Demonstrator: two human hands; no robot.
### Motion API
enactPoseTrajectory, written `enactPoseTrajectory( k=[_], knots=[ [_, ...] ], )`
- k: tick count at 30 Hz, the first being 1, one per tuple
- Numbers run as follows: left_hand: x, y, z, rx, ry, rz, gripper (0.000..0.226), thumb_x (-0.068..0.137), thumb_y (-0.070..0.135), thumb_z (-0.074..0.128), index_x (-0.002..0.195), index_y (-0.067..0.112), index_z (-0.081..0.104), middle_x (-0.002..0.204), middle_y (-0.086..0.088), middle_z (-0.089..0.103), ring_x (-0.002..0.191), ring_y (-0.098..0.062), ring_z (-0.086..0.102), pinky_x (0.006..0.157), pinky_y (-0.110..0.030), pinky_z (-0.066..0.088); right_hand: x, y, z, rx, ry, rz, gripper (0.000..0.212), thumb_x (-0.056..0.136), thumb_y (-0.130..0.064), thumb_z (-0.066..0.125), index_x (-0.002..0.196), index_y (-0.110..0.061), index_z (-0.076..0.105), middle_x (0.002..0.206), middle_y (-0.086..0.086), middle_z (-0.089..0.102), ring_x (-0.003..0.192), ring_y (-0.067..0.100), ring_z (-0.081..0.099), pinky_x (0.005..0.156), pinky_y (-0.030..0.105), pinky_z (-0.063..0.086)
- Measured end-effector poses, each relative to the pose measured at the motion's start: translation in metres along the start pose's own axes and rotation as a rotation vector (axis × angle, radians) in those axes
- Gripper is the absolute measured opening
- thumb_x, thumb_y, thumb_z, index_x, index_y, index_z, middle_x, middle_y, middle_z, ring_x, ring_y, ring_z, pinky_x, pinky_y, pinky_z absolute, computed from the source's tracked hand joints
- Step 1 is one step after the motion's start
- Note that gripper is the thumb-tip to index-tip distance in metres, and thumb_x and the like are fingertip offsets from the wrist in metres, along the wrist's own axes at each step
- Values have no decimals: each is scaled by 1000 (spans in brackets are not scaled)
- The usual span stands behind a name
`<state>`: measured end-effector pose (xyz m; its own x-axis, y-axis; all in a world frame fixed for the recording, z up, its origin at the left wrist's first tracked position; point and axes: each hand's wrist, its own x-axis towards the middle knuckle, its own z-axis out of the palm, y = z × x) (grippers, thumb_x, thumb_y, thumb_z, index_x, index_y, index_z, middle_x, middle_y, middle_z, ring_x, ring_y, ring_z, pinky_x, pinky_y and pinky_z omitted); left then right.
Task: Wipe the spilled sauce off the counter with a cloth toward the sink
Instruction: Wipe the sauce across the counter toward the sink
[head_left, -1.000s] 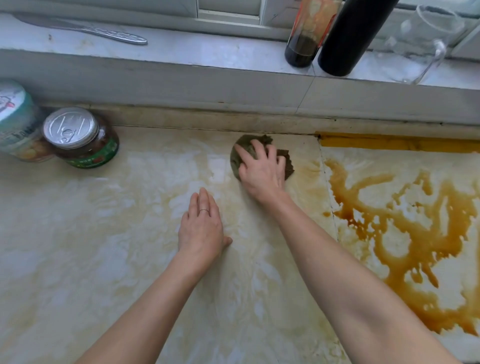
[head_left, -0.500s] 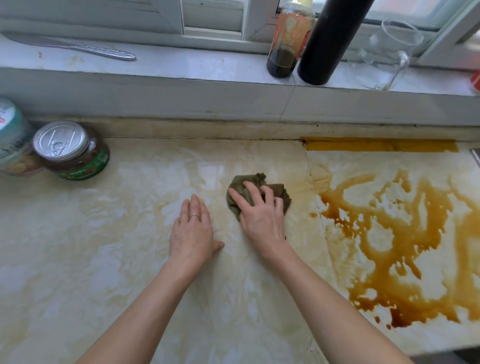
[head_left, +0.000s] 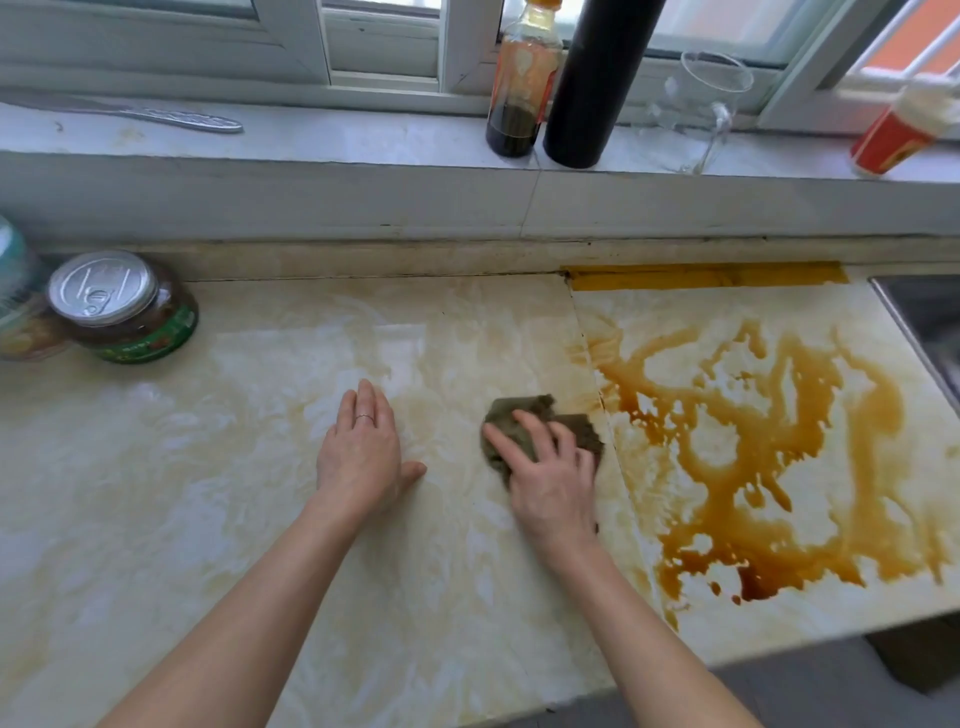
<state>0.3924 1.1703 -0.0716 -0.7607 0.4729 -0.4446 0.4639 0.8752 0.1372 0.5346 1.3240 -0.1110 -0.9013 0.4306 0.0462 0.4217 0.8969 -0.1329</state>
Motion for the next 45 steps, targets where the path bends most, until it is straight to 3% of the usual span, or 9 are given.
enactPoseTrajectory(
  k=[4, 11, 17, 24, 30, 37, 39, 42, 45],
  knots=[
    [-1, 2, -1, -19, 6, -2, 104, 87, 54, 55, 148, -1, -9, 157, -16, -12, 146, -30, -6, 119, -38, 11, 6, 22, -8, 34, 2, 340, 50, 96, -21, 47, 139, -46, 45, 152, -1, 36, 130, 29, 29, 94, 44, 28],
    [-15, 6, 2, -128, 70, -33, 91, 86, 43, 61, 149, 5, 7, 158, -17, -4, 146, -32, 1, 119, -40, 15, -59, 0, 4, 69, 12, -233, 56, 82, -23, 61, 133, -43, 50, 142, -2, 48, 123, 29, 41, 87, 48, 45],
    [-58, 42, 28, -145, 117, 12, 78, 92, 33, 53, 150, 8, 6, 157, -18, -5, 146, -31, 2, 118, -38, 14, -48, 45, -9, 112, 11, 157, 57, 78, -17, 64, 130, -41, 56, 142, 1, 49, 125, 32, 43, 90, 52, 39],
    [-82, 78, 46, -164, 144, 8, 73, 95, 24, 47, 151, 7, 4, 158, -17, -4, 147, -30, 1, 119, -35, 10, -96, 53, -11, 146, -46, -281, 55, 82, -23, 41, 133, -42, 50, 145, -2, 46, 128, 28, 40, 92, 52, 43],
    [-95, 84, 62, -145, 116, -5, 64, 94, 13, 33, 150, 4, 3, 158, -15, -5, 147, -28, 0, 120, -37, 11, -78, 65, -30, 236, -139, 87, 57, 92, -14, 46, 142, -41, 40, 158, -3, 22, 144, 28, 13, 113, 55, 12],
    [-84, 78, 74, -122, -4, 6, 68, 89, 16, 41, 146, -3, 11, 155, -22, 2, 145, -34, 5, 119, -41, 13, -111, 82, -25, 236, -190, -307, 58, 89, -13, 47, 141, -39, 43, 158, -3, 25, 144, 28, 16, 111, 55, 14],
    [-81, 74, 76, -126, -20, 20, 65, 81, 17, 47, 138, -4, 23, 149, -25, 14, 140, -37, 14, 117, -44, 20, -102, 101, -29, 236, -198, -201, 57, 92, -13, 47, 141, -42, 43, 157, -6, 24, 144, 23, 14, 113, 54, 12],
    [-81, 75, 74, -100, -71, 29, 78, 83, 19, 49, 146, -1, 7, 156, -20, -6, 146, -33, -2, 120, -39, 8, -87, 92, -40, 279, -146, 31, 56, 91, -9, 47, 138, -40, 47, 156, -5, 26, 143, 24, 14, 114, 51, 12],
    [-79, 74, 73, -71, -76, 44, 89, 83, 21, 54, 149, 2, -3, 157, -17, -13, 146, -30, -7, 120, -38, 6, -100, 62, -41, 314, -199, -43, 62, 86, -3, 51, 139, -35, 47, 158, -2, 23, 145, 25, 8, 115, 52, 1]
  ],
)
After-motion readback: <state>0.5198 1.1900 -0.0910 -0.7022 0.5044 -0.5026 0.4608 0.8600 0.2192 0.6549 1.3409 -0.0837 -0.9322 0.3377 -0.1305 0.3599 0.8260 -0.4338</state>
